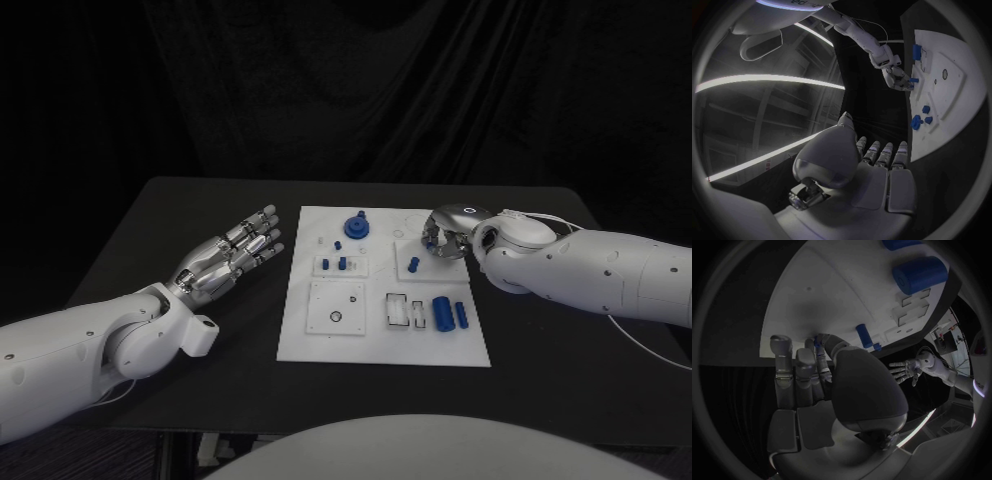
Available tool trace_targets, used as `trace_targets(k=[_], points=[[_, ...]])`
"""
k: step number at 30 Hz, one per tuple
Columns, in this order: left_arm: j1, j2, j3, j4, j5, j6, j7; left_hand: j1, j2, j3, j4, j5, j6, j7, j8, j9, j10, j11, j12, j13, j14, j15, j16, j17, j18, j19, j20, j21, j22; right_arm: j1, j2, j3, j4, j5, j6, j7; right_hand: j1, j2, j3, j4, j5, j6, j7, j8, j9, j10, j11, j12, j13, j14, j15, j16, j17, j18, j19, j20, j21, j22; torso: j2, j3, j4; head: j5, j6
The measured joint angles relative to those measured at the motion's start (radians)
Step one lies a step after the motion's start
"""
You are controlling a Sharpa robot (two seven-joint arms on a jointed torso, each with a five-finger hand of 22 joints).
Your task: Assemble the parts on the task board
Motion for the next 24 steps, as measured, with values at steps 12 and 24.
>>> trace_targets(k=[12, 24], points=[[-0.007, 0.005, 0.000, -0.006, 0.000, 0.007, 0.000, 0.008, 0.000, 0.003, -0.003, 0.004, -0.003, 0.003, 0.000, 0.000, 0.000, 0.000, 0.000, 0.000, 0.000, 0.007, 0.000, 0.000, 0.000, -0.002, 0.005, 0.000, 0.002, -0.001, -0.009, 0.001, 0.005, 0.002, -0.046, 0.020, 0.005, 0.005, -0.007, -0.007, -0.020, 0.008, -0.001, 0.011, 0.023, 0.023, -0.005, 0.000, -0.010, 0.014, -0.008, 0.017, 0.012, 0.000, 0.013, -0.005, 0.046, 0.000, 0.000, 0.0004, 0.0000, 0.004, 0.000], [-0.013, 0.004, 0.000, -0.007, 0.001, 0.009, 0.000, 0.008, 0.000, 0.008, 0.011, -0.002, 0.004, 0.011, 0.000, 0.001, 0.000, 0.007, 0.000, 0.000, 0.000, 0.007, 0.000, 0.000, 0.000, 0.002, 0.009, 0.000, 0.002, 0.050, -0.066, 0.010, 0.089, 0.002, -0.082, 0.021, 0.007, 0.006, -0.010, -0.010, -0.020, 0.008, -0.001, 0.011, 0.030, 0.027, -0.009, 0.000, -0.017, 0.016, -0.005, 0.021, 0.014, 0.000, 0.016, -0.009, 0.054, 0.001, 0.000, 0.0005, 0.0006, 0.015, 0.000]])
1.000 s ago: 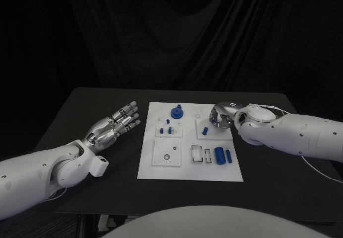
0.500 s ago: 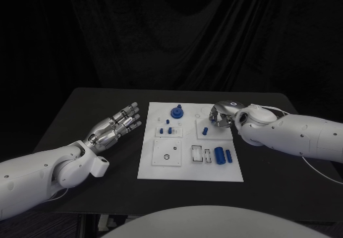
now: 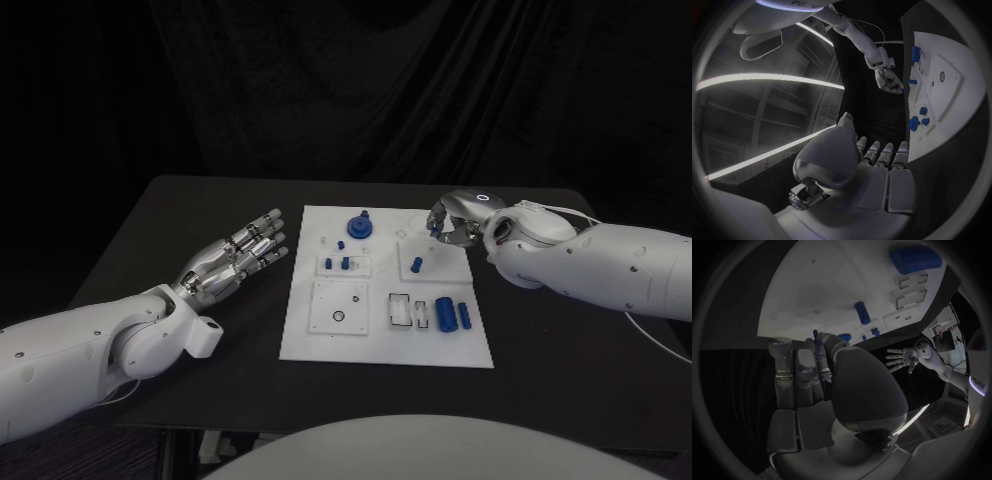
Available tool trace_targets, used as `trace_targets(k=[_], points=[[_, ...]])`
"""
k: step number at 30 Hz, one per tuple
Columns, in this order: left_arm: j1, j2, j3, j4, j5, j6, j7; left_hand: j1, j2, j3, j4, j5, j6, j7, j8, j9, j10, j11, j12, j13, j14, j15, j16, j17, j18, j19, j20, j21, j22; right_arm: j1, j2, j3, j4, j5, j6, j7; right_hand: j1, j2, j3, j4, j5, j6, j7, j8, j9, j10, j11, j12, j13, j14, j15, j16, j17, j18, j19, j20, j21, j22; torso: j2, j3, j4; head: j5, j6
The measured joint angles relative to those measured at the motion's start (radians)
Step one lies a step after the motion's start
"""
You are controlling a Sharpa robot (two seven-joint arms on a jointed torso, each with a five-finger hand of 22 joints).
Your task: Assemble the parts on the task board
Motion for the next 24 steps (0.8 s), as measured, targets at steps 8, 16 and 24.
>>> trace_targets(k=[8, 16, 24], points=[[0.000, 0.003, 0.000, -0.005, 0.000, 0.000, 0.000, 0.000, 0.000, 0.000, 0.000, 0.000, 0.000, 0.000, 0.000, 0.000, 0.000, 0.000, 0.000, 0.000, 0.000, 0.000, 0.000, -0.001, 0.000, 0.000, 0.000, 0.000, 0.000, 0.047, -0.079, -0.003, 0.199, 0.000, 0.017, -0.027, 0.000, 0.000, 0.000, 0.000, -0.007, 0.000, 0.000, 0.000, 0.005, 0.000, 0.000, -0.011, -0.008, 0.000, 0.000, 0.000, 0.000, 0.000, 0.004, 0.004, 0.000, 0.000, -0.001, -0.0007, 0.0013, 0.007, 0.000], [-0.007, 0.014, 0.000, -0.017, 0.000, 0.001, 0.000, -0.007, 0.007, 0.000, 0.006, -0.005, -0.004, 0.004, 0.000, 0.000, 0.000, 0.000, 0.000, 0.000, 0.000, 0.000, 0.000, -0.001, 0.000, 0.000, 0.000, 0.000, -0.001, 0.036, -0.057, -0.008, 0.342, -0.026, 0.057, -0.044, 0.000, 0.000, 0.000, 0.000, -0.008, -0.001, 0.000, 0.000, 0.006, 0.003, 0.004, -0.011, -0.009, 0.007, 0.000, 0.007, 0.004, 0.000, 0.004, 0.004, 0.007, 0.000, -0.001, -0.0022, 0.0030, 0.018, 0.000], [-0.009, 0.017, 0.000, -0.019, 0.000, 0.001, 0.000, -0.016, 0.006, 0.000, 0.005, -0.008, -0.004, 0.004, 0.000, 0.000, 0.000, 0.000, 0.000, 0.000, 0.000, 0.000, 0.000, -0.001, 0.000, 0.000, 0.000, 0.000, -0.002, -0.017, 0.027, -0.011, 0.352, -0.115, 0.093, -0.053, 0.000, 0.000, -0.003, -0.003, -0.008, -0.006, 0.005, -0.005, 0.010, 0.003, 0.004, -0.022, -0.018, 0.021, 0.004, 0.043, 0.028, -0.017, 0.018, 0.004, 0.051, 0.000, 0.000, -0.0022, 0.0001, 0.041, 0.000]])
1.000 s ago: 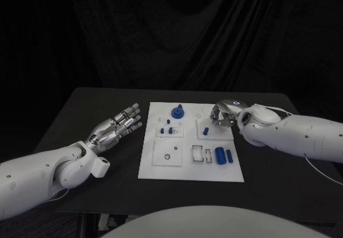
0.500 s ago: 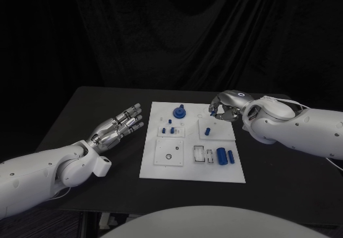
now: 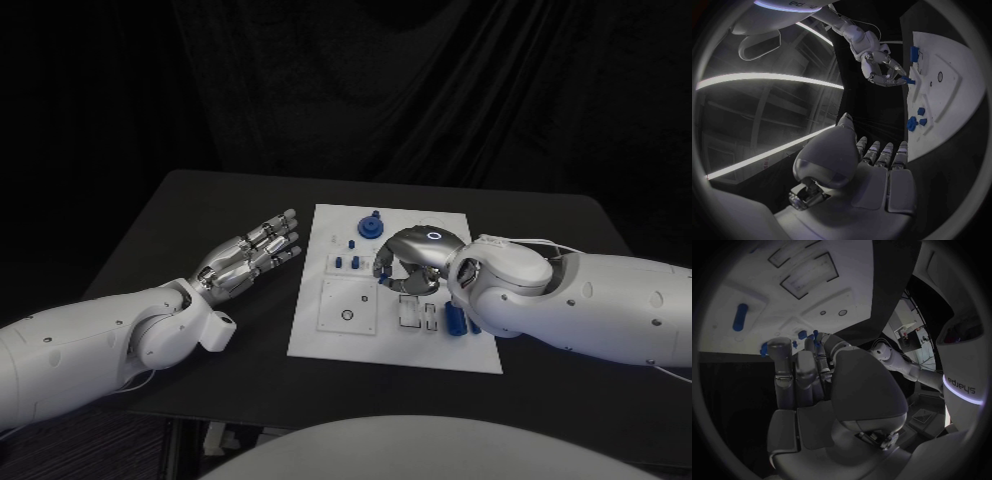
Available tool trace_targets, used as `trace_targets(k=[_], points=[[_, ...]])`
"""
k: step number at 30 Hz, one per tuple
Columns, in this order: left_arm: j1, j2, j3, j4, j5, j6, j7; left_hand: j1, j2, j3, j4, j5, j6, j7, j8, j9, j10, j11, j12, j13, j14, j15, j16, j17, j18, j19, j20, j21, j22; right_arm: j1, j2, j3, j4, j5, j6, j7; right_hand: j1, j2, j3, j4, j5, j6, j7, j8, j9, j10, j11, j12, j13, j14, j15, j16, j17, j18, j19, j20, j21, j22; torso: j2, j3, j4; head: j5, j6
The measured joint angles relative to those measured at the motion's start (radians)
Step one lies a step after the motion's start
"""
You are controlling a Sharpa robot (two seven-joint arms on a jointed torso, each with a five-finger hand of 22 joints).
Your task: Assemble the parts on the task board
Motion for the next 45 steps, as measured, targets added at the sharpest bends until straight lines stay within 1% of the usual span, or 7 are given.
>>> trace_targets(k=[4, 6, 11, 15, 25, 30, 45], points=[[-0.001, 0.002, 0.000, -0.002, 0.000, 0.000, 0.000, 0.000, 0.000, 0.000, 0.000, 0.000, 0.000, 0.000, 0.000, 0.000, 0.000, 0.000, 0.000, 0.000, 0.000, 0.000, 0.000, 0.000, 0.000, 0.000, 0.000, 0.000, 0.000, -0.021, 0.041, 0.000, -0.024, -0.042, 0.006, -0.001, 0.001, -0.001, 0.000, 0.000, 0.000, 0.000, 0.000, -0.001, 0.000, 0.000, 0.000, -0.004, -0.002, 0.007, 0.000, 0.015, 0.011, 0.000, 0.007, 0.000, 0.022, 0.000, 0.000, 0.0002, -0.0019, 0.012, 0.000], [-0.001, 0.005, 0.000, -0.003, 0.000, 0.001, 0.000, 0.000, 0.000, 0.000, 0.000, 0.000, 0.000, 0.000, 0.000, 0.000, 0.000, 0.000, 0.000, 0.000, 0.000, 0.000, 0.000, 0.000, 0.000, 0.000, 0.000, 0.000, 0.000, -0.029, 0.056, 0.001, -0.038, -0.056, 0.007, -0.002, 0.005, -0.005, 0.000, 0.000, 0.000, 0.000, 0.000, -0.001, 0.000, 0.004, 0.004, -0.004, -0.005, 0.011, -0.004, 0.023, 0.016, 0.000, 0.015, 0.000, 0.033, 0.000, 0.000, 0.0005, -0.0013, 0.013, 0.000], [-0.003, 0.010, 0.000, -0.008, 0.000, 0.002, 0.000, 0.000, 0.000, 0.000, 0.000, 0.000, 0.000, 0.000, 0.000, 0.000, 0.000, 0.000, 0.000, 0.000, 0.000, 0.000, 0.000, 0.000, 0.000, 0.000, 0.000, 0.000, 0.000, -0.047, 0.091, 0.001, -0.069, -0.085, 0.008, -0.002, 0.005, -0.005, 0.000, 0.000, 0.000, 0.000, 0.000, -0.001, 0.001, 0.004, 0.004, -0.004, -0.005, 0.014, 0.000, 0.027, 0.020, 0.000, 0.015, 0.000, 0.038, 0.000, -0.001, 0.0007, 0.0014, 0.014, 0.000], [-0.005, 0.014, 0.000, -0.011, 0.000, 0.004, 0.000, 0.000, 0.000, 0.003, 0.003, 0.000, 0.000, 0.000, 0.000, 0.000, 0.000, 0.000, 0.000, 0.000, 0.000, 0.000, 0.000, 0.000, 0.000, 0.000, 0.000, 0.000, -0.001, -0.057, 0.109, 0.001, -0.086, -0.098, 0.008, -0.002, 0.005, -0.005, 0.000, 0.000, 0.000, -0.002, -0.001, -0.001, 0.002, 0.004, 0.004, -0.004, -0.006, 0.014, 0.000, 0.028, 0.022, 0.000, 0.015, 0.001, 0.047, 0.000, -0.001, 0.0012, 0.0012, 0.013, 0.000], [-0.008, 0.020, 0.000, -0.016, 0.000, 0.009, 0.000, 0.000, 0.000, 0.007, -0.002, 0.012, 0.000, 0.000, 0.000, 0.000, 0.000, 0.000, 0.000, 0.000, 0.000, 0.000, 0.000, 0.001, 0.000, 0.000, 0.000, 0.000, -0.001, -0.065, 0.130, 0.001, -0.113, -0.124, 0.008, -0.001, 0.005, -0.005, 0.003, -0.003, 0.000, -0.002, -0.001, -0.006, 0.003, 0.007, 0.007, -0.004, -0.009, 0.018, -0.004, 0.034, 0.024, 0.001, 0.022, 0.000, 0.057, 0.000, 0.000, 0.0013, -0.0006, 0.016, 0.000], [-0.010, 0.022, 0.000, -0.017, 0.000, 0.012, 0.000, 0.000, 0.000, 0.015, -0.004, 0.016, 0.000, 0.000, 0.000, 0.000, 0.000, 0.000, 0.000, 0.000, 0.000, 0.000, 0.000, 0.001, 0.000, 0.000, 0.000, 0.000, -0.001, -0.069, 0.133, 0.001, -0.116, -0.132, 0.008, -0.001, 0.009, -0.009, 0.000, -0.006, 0.000, -0.002, -0.001, -0.006, 0.004, 0.007, 0.007, -0.008, -0.009, 0.018, -0.004, 0.034, 0.024, 0.000, 0.022, 0.000, 0.057, 0.000, 0.000, 0.0012, -0.0022, 0.017, 0.000], [-0.013, 0.022, 0.000, -0.019, 0.000, 0.018, 0.000, 0.000, 0.000, 0.018, -0.002, 0.020, 0.002, 0.002, 0.000, 0.000, 0.000, 0.000, 0.000, 0.000, 0.000, 0.000, 0.000, 0.000, 0.000, 0.000, 0.000, 0.000, -0.001, -0.072, 0.133, 0.001, -0.117, -0.142, 0.011, -0.002, 0.009, -0.010, 0.003, -0.009, 0.000, -0.002, -0.002, -0.007, 0.004, 0.011, 0.003, -0.009, -0.011, 0.018, -0.004, 0.034, 0.022, 0.001, 0.021, 0.000, 0.057, 0.000, -0.001, 0.0015, -0.0021, 0.020, 0.000]])
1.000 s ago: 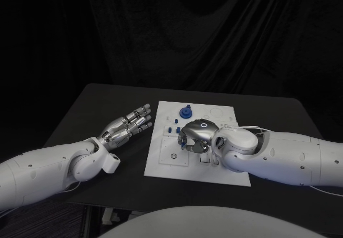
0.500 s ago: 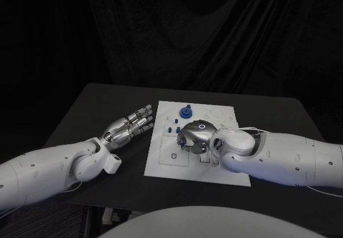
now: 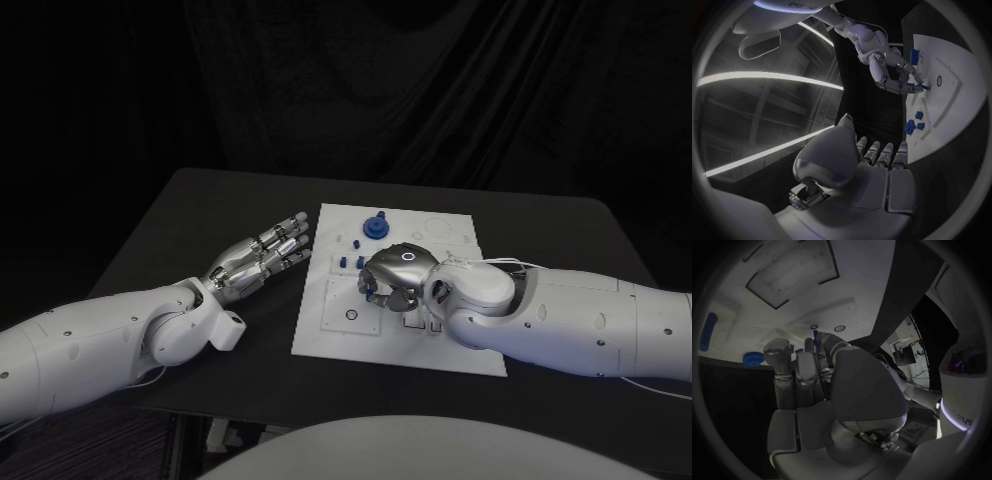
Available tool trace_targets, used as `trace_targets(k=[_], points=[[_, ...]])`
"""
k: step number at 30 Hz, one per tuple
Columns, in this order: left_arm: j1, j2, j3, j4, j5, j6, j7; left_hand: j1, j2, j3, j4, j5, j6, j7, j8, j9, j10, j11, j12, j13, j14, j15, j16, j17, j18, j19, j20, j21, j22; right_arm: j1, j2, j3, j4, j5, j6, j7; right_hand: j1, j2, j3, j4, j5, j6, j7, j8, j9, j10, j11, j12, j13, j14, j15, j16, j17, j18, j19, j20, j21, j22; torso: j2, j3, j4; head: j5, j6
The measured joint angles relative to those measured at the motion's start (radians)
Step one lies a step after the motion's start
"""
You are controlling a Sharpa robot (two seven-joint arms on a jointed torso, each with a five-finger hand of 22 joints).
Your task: Assemble the parts on the task board
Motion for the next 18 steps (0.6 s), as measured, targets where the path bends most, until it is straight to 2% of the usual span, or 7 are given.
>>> trace_targets(k=[18], points=[[-0.002, 0.002, 0.000, -0.001, 0.000, 0.003, 0.000, 0.000, 0.000, 0.003, -0.003, 0.000, 0.001, 0.001, 0.000, 0.000, 0.000, 0.000, 0.000, 0.000, 0.000, 0.000, 0.000, 0.000, 0.000, 0.000, 0.000, 0.000, 0.000, -0.006, 0.001, 0.000, -0.010, -0.002, 0.012, -0.002, 0.000, 0.000, 0.000, 0.000, 0.000, 0.000, 0.000, -0.002, 0.001, 0.000, 0.000, 0.000, -0.001, 0.000, 0.000, 0.000, -0.002, 0.000, 0.000, 0.000, 0.000, 0.001, 0.000, 0.0001, -0.0005, 0.002, 0.000]])
